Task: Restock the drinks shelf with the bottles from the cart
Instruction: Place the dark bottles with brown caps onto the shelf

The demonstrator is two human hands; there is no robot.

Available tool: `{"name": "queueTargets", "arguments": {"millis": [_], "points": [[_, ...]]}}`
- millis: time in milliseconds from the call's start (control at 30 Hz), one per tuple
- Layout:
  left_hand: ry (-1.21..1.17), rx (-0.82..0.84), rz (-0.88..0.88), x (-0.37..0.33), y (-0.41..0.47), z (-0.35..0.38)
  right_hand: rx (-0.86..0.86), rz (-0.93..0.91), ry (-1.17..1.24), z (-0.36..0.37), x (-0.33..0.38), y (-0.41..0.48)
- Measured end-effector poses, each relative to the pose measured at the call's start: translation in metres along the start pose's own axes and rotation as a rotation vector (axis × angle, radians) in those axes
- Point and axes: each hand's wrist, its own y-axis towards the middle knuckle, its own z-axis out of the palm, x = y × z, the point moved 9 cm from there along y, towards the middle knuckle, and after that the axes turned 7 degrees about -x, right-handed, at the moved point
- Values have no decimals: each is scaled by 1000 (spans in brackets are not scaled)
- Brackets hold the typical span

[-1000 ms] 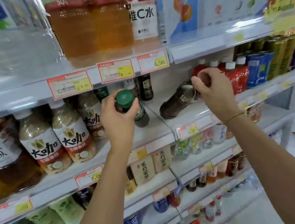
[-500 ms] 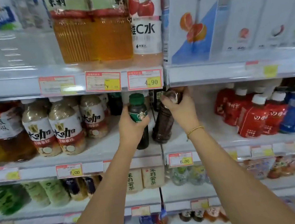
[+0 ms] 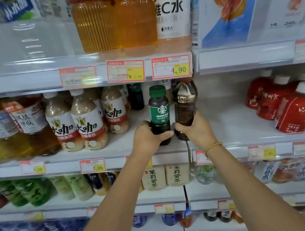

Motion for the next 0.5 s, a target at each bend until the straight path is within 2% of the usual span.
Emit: {"name": "queueTargets", "arguments": {"millis": [133,333,500], "points": [[6,-39,-15,1,17,-3,3,20,-79,-3,-12,16],[-109,-146,-91,16,60,8,-134,129,-33,-11,-37,50],[-139,-237,-166,22,83,20,-175,123,-115,-9,-50,81]]}}
